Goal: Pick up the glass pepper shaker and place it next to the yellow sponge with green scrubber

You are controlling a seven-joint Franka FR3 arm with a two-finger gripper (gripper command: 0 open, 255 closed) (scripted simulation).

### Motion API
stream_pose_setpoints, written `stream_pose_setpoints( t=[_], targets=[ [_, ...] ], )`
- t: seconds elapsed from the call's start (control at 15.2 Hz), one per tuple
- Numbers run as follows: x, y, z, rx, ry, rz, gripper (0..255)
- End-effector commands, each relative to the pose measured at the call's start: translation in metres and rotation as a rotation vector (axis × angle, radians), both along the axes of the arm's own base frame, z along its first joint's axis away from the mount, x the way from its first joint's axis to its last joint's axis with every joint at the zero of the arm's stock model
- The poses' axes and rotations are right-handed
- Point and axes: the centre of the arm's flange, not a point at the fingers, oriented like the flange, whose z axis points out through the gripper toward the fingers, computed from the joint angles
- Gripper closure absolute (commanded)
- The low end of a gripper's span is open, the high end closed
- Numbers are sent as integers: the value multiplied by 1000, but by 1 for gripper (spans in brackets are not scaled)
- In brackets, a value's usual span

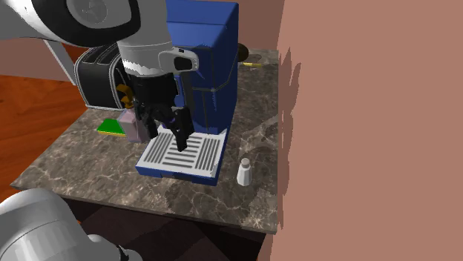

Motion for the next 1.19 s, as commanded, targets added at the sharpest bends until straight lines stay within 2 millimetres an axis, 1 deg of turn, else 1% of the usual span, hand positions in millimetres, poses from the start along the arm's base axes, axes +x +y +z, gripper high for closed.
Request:
stream_pose_setpoints(
  t=[0.0, 0.53, 1.12],
  targets=[
    [0, 0, 0, 0, 0, 0, 0],
    [48, -62, -65, 94, -106, 4, 0],
    [111, -124, -137, 199, -224, 10, 0]
  ],
)
